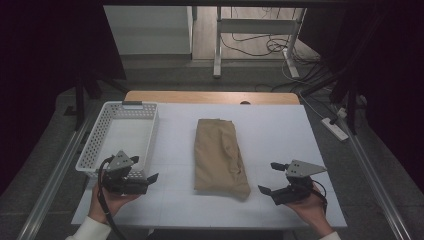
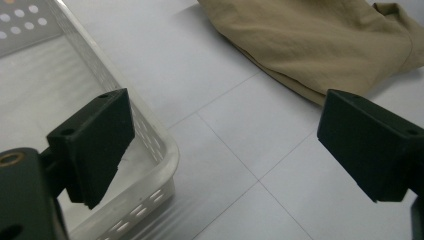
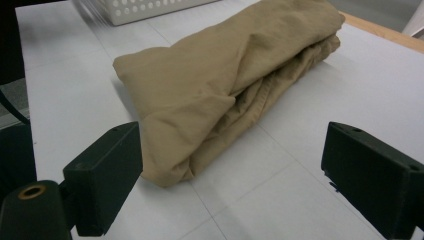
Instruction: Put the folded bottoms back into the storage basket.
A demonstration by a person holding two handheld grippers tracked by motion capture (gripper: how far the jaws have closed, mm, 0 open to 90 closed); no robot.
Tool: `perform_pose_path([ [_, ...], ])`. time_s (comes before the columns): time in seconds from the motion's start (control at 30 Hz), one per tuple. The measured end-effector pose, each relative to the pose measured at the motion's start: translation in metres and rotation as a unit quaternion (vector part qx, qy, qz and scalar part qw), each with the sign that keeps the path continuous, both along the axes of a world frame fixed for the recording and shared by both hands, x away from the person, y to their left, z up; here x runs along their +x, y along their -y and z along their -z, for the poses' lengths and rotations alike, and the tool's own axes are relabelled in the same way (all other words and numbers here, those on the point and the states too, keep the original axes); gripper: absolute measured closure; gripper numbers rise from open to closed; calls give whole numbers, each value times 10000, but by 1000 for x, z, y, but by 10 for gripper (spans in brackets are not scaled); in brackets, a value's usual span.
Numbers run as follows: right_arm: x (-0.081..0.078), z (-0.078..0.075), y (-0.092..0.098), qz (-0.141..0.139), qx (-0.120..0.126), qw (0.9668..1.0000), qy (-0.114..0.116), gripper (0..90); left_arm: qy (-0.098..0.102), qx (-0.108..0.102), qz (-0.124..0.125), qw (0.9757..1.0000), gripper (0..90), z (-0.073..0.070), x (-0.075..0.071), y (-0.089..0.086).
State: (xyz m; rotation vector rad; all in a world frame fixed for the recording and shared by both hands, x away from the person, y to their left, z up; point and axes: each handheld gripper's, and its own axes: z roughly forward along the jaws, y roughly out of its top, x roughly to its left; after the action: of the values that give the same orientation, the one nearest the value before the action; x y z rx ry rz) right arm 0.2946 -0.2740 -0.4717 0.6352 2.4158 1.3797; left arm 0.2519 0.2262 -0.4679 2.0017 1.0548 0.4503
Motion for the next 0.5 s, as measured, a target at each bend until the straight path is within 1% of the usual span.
perform_pose_path([
  [0.23, -1, -4, -6, -53, 13, 10000, 60, 93, 13, 4, -16, 10000, 86, -1, 0, 0],
  [0.3, -1, -4, -10, -122, -8, 9999, 67, 93, 3, 21, -20, 10000, 85, 0, 0, 0],
  [0.33, -1, -4, -11, -130, -14, 9999, 65, 93, 5, 33, -7, 10000, 85, 0, 0, 0],
  [0.4, 0, -5, -13, -165, -13, 9998, 53, 93, 27, -6, 42, 10000, 82, 0, 0, 1],
  [0.47, 0, -6, -14, -180, -36, 9998, 62, 93, 31, 8, 55, 10000, 82, 0, 0, 1],
  [0.5, 1, -6, -16, -198, -2, 9998, 43, 93, 21, 45, 54, 10000, 82, -1, 0, 2],
])
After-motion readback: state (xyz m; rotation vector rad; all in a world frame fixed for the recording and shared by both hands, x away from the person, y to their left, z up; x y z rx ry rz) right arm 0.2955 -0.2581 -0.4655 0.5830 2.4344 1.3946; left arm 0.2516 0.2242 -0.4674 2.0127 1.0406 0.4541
